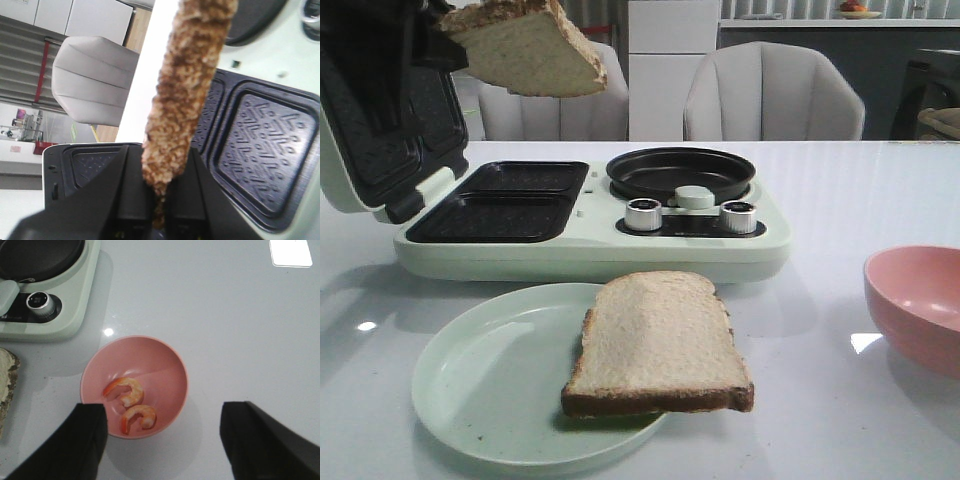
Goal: Make breakfast with bread and shrimp
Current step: 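Carry the bread slice over the sandwich maker plate and release it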
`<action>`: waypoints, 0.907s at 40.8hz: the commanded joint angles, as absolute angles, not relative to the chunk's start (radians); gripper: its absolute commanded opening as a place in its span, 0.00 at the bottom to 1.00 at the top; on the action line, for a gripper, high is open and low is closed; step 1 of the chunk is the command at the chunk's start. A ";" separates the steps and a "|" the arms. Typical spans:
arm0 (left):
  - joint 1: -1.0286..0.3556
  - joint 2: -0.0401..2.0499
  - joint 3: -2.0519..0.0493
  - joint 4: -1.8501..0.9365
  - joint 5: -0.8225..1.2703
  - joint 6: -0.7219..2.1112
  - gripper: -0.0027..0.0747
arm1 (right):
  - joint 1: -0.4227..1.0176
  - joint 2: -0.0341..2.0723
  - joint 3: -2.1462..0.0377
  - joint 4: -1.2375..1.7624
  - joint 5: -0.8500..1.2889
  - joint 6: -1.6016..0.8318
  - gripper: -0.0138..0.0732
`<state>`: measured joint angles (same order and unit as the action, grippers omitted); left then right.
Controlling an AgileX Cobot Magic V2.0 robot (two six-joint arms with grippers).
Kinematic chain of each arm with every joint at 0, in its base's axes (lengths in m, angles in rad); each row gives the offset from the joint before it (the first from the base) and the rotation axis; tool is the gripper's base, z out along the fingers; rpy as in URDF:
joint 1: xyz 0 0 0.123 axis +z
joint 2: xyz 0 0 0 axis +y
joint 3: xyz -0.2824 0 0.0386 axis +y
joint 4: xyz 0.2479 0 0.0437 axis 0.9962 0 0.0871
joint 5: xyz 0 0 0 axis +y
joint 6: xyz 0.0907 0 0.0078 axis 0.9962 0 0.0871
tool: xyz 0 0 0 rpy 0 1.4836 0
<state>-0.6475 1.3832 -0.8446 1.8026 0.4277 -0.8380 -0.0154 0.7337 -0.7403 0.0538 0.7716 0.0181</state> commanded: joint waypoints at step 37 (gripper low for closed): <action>-0.492 1.979 -1.405 1.858 0.677 -0.853 0.16 | -0.024 0.736 -0.773 0.054 0.698 0.015 0.82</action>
<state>-0.4961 2.0355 -1.3705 1.8009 0.6233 -0.8380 -0.0154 0.7337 -0.7403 0.0538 0.7716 0.0181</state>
